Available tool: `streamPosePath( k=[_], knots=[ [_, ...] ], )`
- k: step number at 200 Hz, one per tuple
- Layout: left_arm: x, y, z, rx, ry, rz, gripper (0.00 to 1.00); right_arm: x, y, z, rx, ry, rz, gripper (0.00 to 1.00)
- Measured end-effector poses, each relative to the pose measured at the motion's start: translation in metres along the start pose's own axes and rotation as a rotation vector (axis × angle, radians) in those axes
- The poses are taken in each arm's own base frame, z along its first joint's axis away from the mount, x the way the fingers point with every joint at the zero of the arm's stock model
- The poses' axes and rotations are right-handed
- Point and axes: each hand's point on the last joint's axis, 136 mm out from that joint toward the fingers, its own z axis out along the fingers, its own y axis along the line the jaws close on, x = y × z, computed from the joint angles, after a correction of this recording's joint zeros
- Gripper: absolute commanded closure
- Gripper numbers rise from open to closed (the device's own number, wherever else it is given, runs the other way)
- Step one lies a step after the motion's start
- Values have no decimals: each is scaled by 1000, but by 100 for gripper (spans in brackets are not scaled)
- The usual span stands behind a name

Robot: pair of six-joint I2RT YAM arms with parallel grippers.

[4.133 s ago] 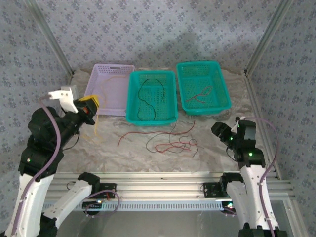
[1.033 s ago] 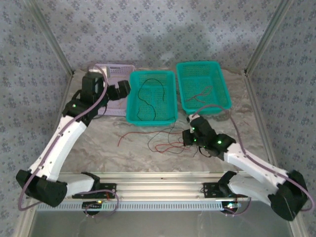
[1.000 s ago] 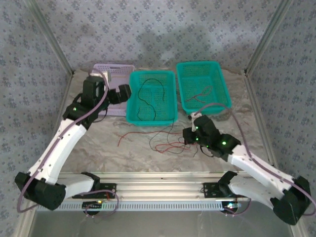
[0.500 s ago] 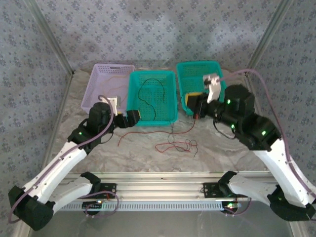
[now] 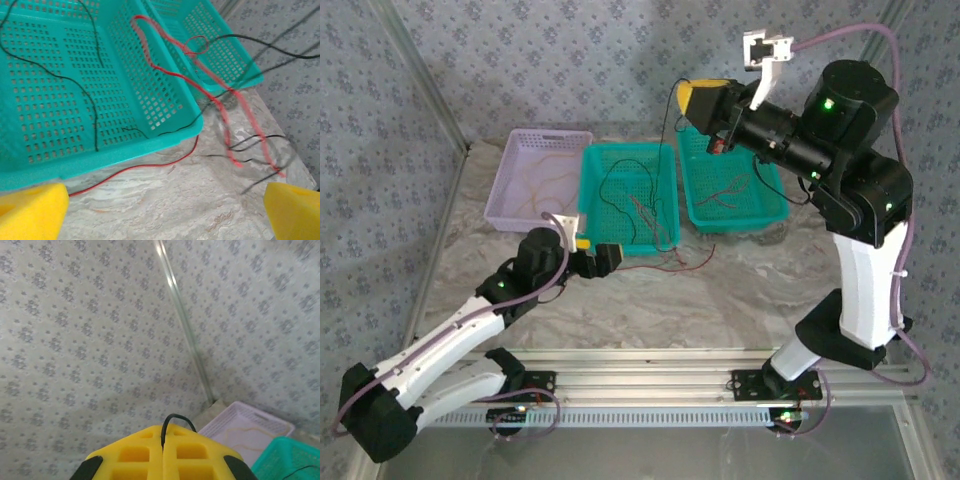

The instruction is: Untangle the cables

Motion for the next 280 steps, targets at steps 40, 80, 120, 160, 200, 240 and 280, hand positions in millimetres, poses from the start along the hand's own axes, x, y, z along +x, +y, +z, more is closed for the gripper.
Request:
streamPosePath(
  k=[40,80,120,160,200,240,280],
  knots=[
    [6,-3,10,51,-45,-22,0,13,13,9,-102,63,70,100],
    [5,10,12,28,-121,-94,0,10,32,-3,-201,68,102,100],
    [-11,21,-4,-8,-233,-190,0,16,51,-23,-290,88,111,100],
    [-15,22,9,-2,-199,-283,0,30,65,-37,-373,128,114,100],
    [9,9,49,91,-8,-406,0,42,72,-44,-427,166,112,100],
    [24,-30,57,229,143,-445,0,42,77,-52,-453,164,91,100],
    [31,-54,46,319,233,-440,0,44,77,-54,-451,164,59,100]
  ],
)
